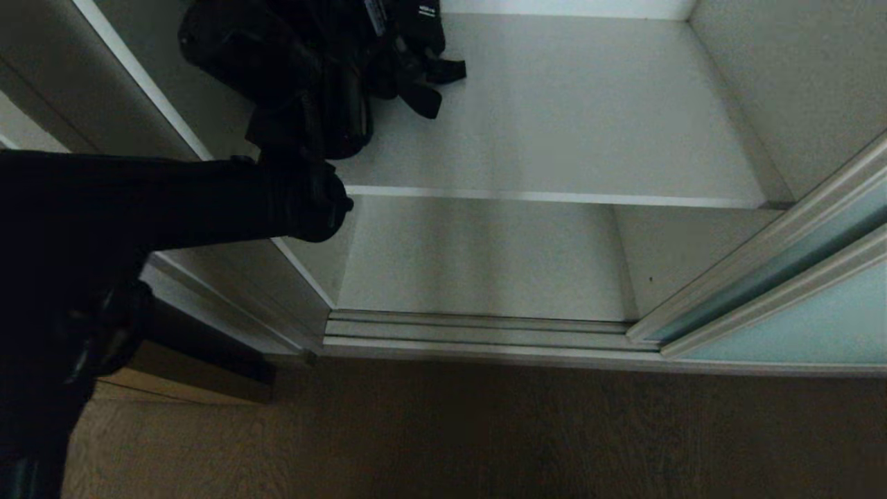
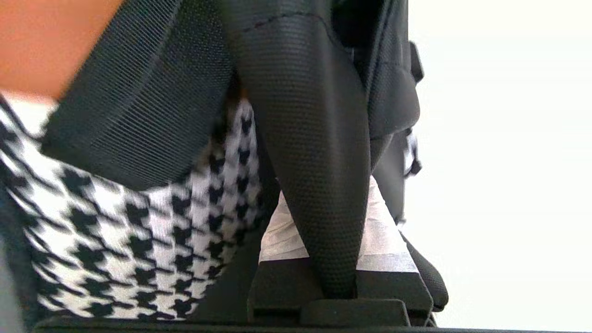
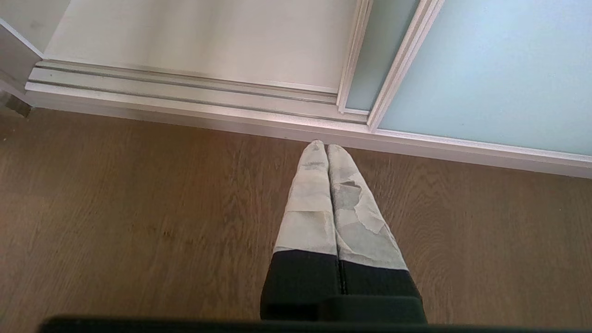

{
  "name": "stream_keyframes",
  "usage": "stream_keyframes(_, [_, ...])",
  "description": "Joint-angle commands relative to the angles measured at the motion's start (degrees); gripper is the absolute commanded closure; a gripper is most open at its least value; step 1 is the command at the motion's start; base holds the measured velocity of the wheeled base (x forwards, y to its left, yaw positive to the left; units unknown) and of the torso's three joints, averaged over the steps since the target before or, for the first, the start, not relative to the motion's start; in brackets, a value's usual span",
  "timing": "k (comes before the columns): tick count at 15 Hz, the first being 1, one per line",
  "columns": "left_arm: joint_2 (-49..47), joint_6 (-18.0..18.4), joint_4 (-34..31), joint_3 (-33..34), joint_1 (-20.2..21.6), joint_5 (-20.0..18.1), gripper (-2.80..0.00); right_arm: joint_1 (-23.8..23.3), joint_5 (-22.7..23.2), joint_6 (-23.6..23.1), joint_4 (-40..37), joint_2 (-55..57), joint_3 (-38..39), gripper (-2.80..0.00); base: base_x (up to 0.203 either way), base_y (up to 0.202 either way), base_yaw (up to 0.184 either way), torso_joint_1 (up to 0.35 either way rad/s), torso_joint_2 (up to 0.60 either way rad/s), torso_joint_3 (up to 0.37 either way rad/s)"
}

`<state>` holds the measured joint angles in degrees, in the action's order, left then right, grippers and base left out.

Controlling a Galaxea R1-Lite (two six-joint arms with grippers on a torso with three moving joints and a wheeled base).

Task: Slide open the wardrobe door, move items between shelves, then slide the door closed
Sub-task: Place the bag on the lower shelf

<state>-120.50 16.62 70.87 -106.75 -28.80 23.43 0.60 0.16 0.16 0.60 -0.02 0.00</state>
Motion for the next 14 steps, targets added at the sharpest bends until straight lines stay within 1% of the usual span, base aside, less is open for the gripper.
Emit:
stream_keyframes(1, [10.3, 0.1, -1.8, 7.7, -5.1, 1.1, 0.0, 0.0, 0.0, 0.0, 0.0, -0.2, 0.0, 0.0, 0.0, 0.0, 0.0, 0.0, 0.0, 0.0])
stream_keyframes(2, [13.0, 0.2, -3.8, 11.1, -8.0, 2.2, 0.0, 0.0, 0.0, -0.1, 0.0, -0.2, 0.0, 0.0, 0.0, 0.0, 0.0, 0.0, 0.0, 0.0])
stream_keyframes(4, [17.8, 0.3, -9.3, 16.7, -13.4, 6.5, 0.0, 0.0, 0.0, 0.0, -0.1, -0.2, 0.0, 0.0, 0.0, 0.0, 0.0, 0.0, 0.0, 0.0])
stream_keyframes(6, [21.0, 0.3, -13.7, 19.1, -16.7, 9.7, 0.0, 0.0, 0.0, 0.0, 0.0, -0.2, 0.0, 0.0, 0.0, 0.0, 0.0, 0.0, 0.0, 0.0])
stream_keyframes(7, [22.9, 0.3, -15.7, 20.2, -18.1, 10.6, 0.0, 0.0, 0.0, 0.0, 0.0, -0.2, 0.0, 0.0, 0.0, 0.0, 0.0, 0.0, 0.0, 0.0])
stream_keyframes(9, [26.4, 0.2, -18.1, 25.1, -19.4, 10.9, 0.0, 0.0, 0.0, 0.0, 0.0, -0.2, 0.0, 0.0, 0.0, 0.0, 0.0, 0.0, 0.0, 0.0])
stream_keyframes(12, [32.6, 0.1, -19.3, 34.3, -20.3, 11.0, 0.0, 0.0, 0.0, 0.0, 0.0, -0.2, 0.0, 0.0, 0.0, 0.0, 0.0, 0.0, 0.0, 0.0])
stream_keyframes(13, [34.5, 0.2, -20.0, 35.3, -20.6, 11.1, 0.0, 0.0, 0.0, 0.0, 0.0, -0.2, 0.0, 0.0, 0.0, 0.0, 0.0, 0.0, 0.0, 0.0])
stream_keyframes(14, [36.5, 0.2, -22.0, 35.6, -21.3, 11.1, 0.0, 0.0, 0.0, 0.0, 0.0, -0.2, 0.0, 0.0, 0.0, 0.0, 0.0, 0.0, 0.0, 0.0])
